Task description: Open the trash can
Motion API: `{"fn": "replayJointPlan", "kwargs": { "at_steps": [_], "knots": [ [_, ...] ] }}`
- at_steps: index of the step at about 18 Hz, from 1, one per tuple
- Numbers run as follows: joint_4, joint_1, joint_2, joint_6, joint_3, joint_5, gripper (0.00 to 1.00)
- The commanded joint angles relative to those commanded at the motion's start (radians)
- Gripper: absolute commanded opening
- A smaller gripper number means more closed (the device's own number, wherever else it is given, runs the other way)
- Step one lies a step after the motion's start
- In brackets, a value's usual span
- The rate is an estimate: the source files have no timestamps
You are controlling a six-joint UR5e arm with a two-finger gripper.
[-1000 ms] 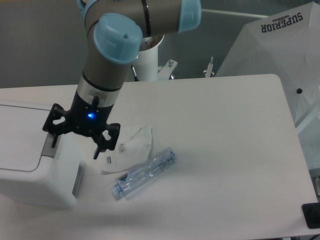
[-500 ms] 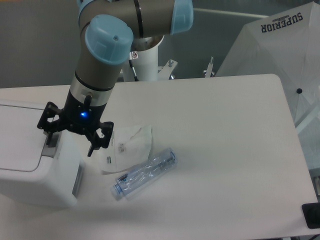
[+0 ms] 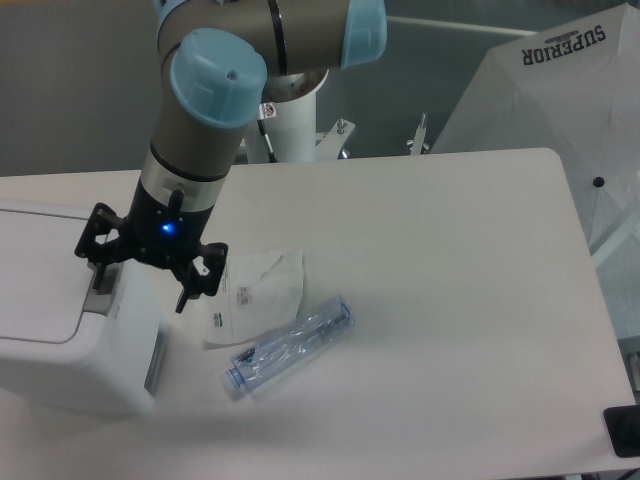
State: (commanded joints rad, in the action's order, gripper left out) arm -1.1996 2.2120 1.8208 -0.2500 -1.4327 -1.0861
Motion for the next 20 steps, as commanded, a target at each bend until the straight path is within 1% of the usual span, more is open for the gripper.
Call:
{"fn": "replayJointPlan", "kwargs": {
  "at_steps": [14,18,20],
  "knots": [
    [0.0,0.003,0.008,0.003,0.0,-0.003,1.0],
    [0.0,0.018,0.002,-0.009,0.009,-0.003,1.0],
    [0.011,0.035,-0.002,-0.018,0.012,-0.005,1.0]
  ]
}}
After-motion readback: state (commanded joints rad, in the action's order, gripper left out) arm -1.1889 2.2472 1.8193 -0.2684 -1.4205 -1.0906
